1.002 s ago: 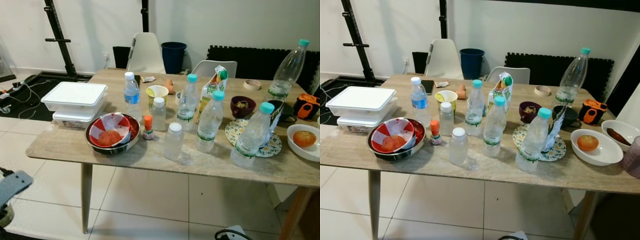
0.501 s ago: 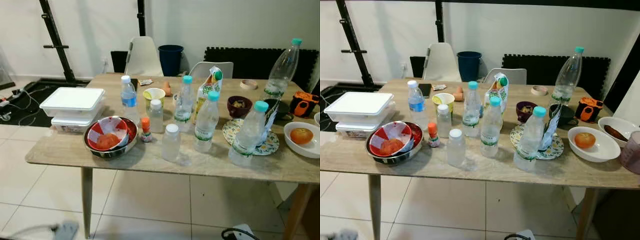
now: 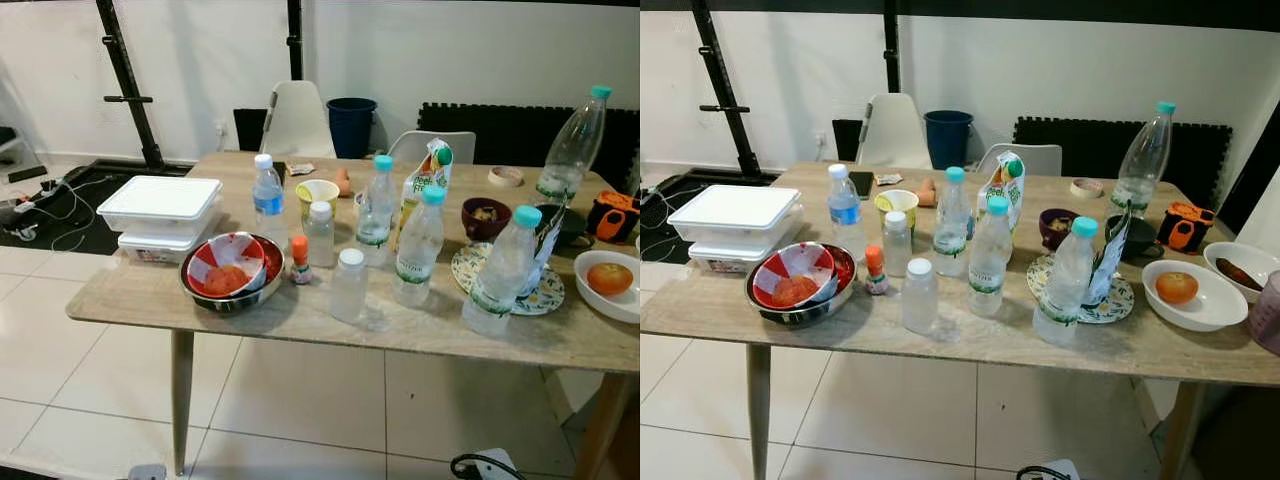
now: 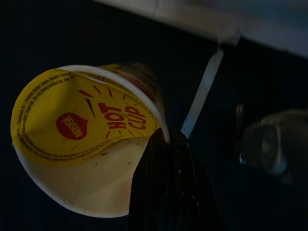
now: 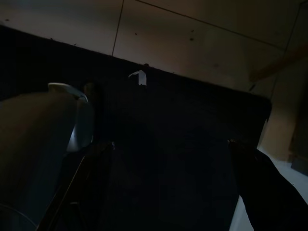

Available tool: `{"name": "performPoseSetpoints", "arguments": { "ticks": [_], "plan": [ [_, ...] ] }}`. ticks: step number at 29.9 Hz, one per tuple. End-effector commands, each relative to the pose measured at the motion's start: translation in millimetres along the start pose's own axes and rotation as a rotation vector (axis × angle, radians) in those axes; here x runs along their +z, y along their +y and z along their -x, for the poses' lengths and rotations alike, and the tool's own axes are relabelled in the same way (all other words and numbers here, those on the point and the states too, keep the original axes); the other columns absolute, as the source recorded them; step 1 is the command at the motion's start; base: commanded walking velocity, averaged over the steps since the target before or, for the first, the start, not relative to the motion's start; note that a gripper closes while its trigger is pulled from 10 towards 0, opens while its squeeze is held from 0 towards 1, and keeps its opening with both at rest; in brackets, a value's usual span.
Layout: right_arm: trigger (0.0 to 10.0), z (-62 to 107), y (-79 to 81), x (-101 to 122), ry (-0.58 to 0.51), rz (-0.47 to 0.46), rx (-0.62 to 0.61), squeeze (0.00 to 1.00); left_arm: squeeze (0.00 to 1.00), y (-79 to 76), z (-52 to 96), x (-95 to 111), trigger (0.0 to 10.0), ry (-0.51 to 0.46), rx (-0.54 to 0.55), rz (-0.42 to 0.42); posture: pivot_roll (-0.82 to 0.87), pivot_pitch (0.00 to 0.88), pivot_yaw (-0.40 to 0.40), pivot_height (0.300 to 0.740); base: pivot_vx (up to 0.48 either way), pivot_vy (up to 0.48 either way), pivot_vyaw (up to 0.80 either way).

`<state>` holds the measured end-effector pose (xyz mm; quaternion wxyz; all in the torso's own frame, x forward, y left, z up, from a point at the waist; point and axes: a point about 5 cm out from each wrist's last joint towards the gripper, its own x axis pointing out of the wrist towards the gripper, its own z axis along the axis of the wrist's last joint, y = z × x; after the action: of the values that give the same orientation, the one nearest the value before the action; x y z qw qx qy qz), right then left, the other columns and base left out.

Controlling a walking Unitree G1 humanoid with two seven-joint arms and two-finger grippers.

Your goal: Restocking fridge

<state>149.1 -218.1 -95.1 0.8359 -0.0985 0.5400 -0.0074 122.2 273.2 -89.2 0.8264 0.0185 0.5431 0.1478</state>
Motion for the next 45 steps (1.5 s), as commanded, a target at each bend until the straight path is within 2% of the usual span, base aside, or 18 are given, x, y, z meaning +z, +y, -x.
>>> {"name": "performPoseSetpoints", "arguments": {
  "ticks": [1, 6, 9, 15, 18, 19, 23, 24, 25, 28, 31, 34, 36, 41, 45],
  "plan": [
    [10.0, -0.2, -2.5, 4, -0.01, -0.025, -0.013, 0.0, 0.0, -5.9, -0.7, 10, 10.0, -0.051, 0.001, 0.017, -0.02, 0.028, -0.014, 0.74, 0.0, 0.0, 0.0],
    [10.0, 0.2, -3.8, 0, -0.003, -0.042, -0.017, 0.0, 0.0, -8.5, -0.8, 13, 10.0, -0.072, -0.001, 0.042, -0.03, 0.037, -0.018, 0.74, 0.0, 0.0, 0.0],
    [10.0, 0.4, -4.2, -1, 0.004, -0.037, -0.019, 0.0, 0.0, -10.9, -0.9, 12, 10.0, -0.069, -0.005, 0.027, -0.04, 0.039, -0.019, 0.74, 0.0, 0.0, 0.0],
    [10.0, 0.7, -11.6, 1, -0.001, -0.055, -0.046, 0.0, 0.0, -19.7, -1.0, 8, 10.0, -0.049, -0.051, 0.028, -0.07, 0.051, -0.004, 0.74, 0.0, 0.0, -0.76],
    [10.0, 0.2, -10.5, 7, -0.026, -0.089, -0.043, 0.0, 0.0, -15.4, -1.0, 10, 10.0, -0.052, -0.062, 0.05, -0.05, 0.03, -0.002, 0.74, 0.0, 0.0, -0.68],
    [10.0, -0.5, -5.3, 12, -0.034, -0.075, -0.029, 0.0, 0.0, -10.3, -1.0, 17, 10.0, -0.071, -0.061, 0.072, -0.06, 0.061, 0.01, 0.74, 0.0, 0.0, 0.0],
    [10.0, -1.2, 1.3, 20, -0.047, -0.025, -0.009, 0.0, 0.0, -3.3, -0.9, 29, 10.0, -0.103, -0.042, 0.065, -0.06, 0.087, 0.026, 0.74, 0.0, 0.0, 0.0],
    [10.0, -1.3, 2.2, 21, -0.049, 0.004, -0.007, 0.0, 0.0, -4.9, -1.0, 32, 10.0, -0.112, -0.04, 0.078, -0.04, 0.104, 0.015, 0.74, 0.0, 0.0, 0.0],
    [10.0, -1.3, 2.5, 20, -0.048, 0.011, -0.003, 0.0, 0.0, -9.1, -1.1, 33, 10.0, -0.119, -0.054, 0.086, -0.04, 0.057, 0.001, 0.74, 0.0, 0.0, 0.0],
    [10.0, -0.7, 1.3, 12, -0.035, -0.019, 0.002, 0.0, 0.0, -18.1, -1.2, 31, 10.0, -0.124, -0.086, 0.116, -0.03, 0.097, -0.01, 0.74, 0.0, 0.0, 0.0],
    [10.0, 0.7, -2.9, -5, 0.015, -0.003, -0.012, 0.0, 0.0, -26.8, -1.0, 13, 10.0, -0.071, -0.109, 0.088, -0.06, 0.095, -0.003, 0.74, 0.0, 0.0, 0.0],
    [10.0, 0.9, -7.2, -5, 0.008, -0.047, -0.032, 0.0, 0.0, -32.9, -0.7, 5, 10.0, -0.04, -0.129, 0.055, -0.06, 0.095, 0.001, 0.74, 0.0, 0.0, 0.0],
    [10.0, 0.3, -6.4, 2, -0.013, -0.081, -0.028, 0.0, 0.0, -39.3, -0.8, 10, 10.0, -0.042, -0.166, 0.063, -0.05, 0.093, -0.012, 0.74, 0.0, 0.0, 0.0],
    [10.0, 0.2, -0.9, -1, 0.002, -0.037, -0.009, 0.0, 0.0, -44.6, -0.7, 21, 10.0, -0.08, -0.2, 0.028, -0.03, 0.072, -0.032, 0.74, 0.0, 0.0, 0.0],
    [10.0, -0.3, 2.6, 3, -0.01, -0.013, 0.003, 0.0, 0.0, -42.7, -0.8, 20, 10.0, -0.076, -0.191, 0.046, -0.03, 0.086, -0.026, 0.74, 0.0, -0.283, 0.0]
  ]
}}
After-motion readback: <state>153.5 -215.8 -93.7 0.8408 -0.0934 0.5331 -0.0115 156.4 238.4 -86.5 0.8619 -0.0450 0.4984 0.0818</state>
